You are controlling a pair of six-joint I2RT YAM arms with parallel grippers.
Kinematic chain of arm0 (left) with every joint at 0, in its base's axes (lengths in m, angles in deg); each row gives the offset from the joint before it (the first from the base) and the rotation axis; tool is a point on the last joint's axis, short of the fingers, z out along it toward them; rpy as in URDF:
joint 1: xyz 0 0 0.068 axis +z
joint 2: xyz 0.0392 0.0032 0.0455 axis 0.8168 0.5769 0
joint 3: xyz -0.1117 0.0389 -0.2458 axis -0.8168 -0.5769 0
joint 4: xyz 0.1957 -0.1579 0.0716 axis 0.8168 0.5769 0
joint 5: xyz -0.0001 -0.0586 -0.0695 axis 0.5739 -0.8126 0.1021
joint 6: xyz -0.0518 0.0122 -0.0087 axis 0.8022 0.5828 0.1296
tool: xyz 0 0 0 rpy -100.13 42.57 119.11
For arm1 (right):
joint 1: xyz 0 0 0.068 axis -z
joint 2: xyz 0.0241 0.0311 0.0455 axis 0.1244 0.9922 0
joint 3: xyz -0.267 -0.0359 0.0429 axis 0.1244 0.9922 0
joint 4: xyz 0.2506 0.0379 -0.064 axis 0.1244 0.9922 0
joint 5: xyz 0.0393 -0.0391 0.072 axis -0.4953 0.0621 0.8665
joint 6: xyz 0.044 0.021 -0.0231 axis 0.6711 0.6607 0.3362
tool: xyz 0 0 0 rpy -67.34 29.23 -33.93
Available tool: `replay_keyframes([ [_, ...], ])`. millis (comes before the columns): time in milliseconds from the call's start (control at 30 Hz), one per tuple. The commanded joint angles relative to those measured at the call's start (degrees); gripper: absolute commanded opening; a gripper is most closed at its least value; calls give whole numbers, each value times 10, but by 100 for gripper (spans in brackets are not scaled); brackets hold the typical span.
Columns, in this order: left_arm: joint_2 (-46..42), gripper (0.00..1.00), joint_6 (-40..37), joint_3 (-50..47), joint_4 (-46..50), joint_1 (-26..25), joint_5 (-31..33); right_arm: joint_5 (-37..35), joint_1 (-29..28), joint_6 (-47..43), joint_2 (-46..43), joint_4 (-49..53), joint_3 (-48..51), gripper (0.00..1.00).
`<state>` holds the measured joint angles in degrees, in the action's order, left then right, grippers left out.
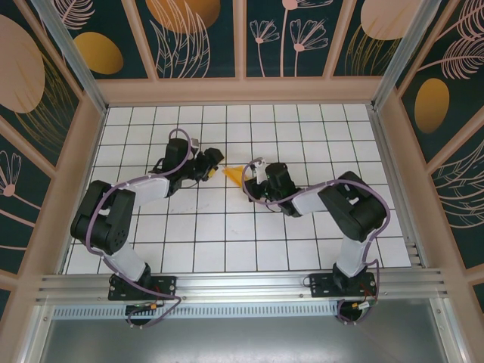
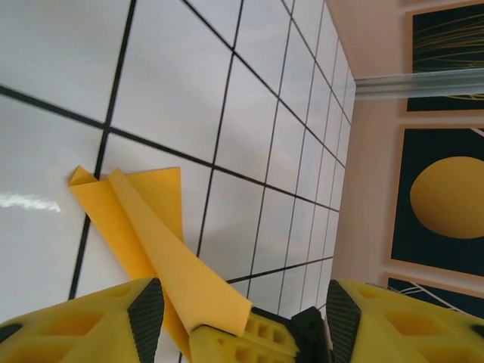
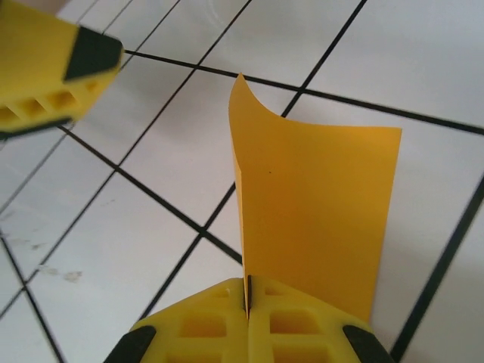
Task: Fold a paper plane with a square sheet of paper (pick it up from the middle)
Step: Fold the wing for the fifth time at the center of the table.
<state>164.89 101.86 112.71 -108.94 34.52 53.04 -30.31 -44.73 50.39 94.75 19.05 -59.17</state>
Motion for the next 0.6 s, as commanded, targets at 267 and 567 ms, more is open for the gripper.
replay_keyframes([
  [267,-10,59,-45,-85,-138,-17,-23,136,36,183,55,-43,-27,0],
  [567,12,53,-40,-107,-175,-29,-38,166,37,220,66,-29,-33,0],
])
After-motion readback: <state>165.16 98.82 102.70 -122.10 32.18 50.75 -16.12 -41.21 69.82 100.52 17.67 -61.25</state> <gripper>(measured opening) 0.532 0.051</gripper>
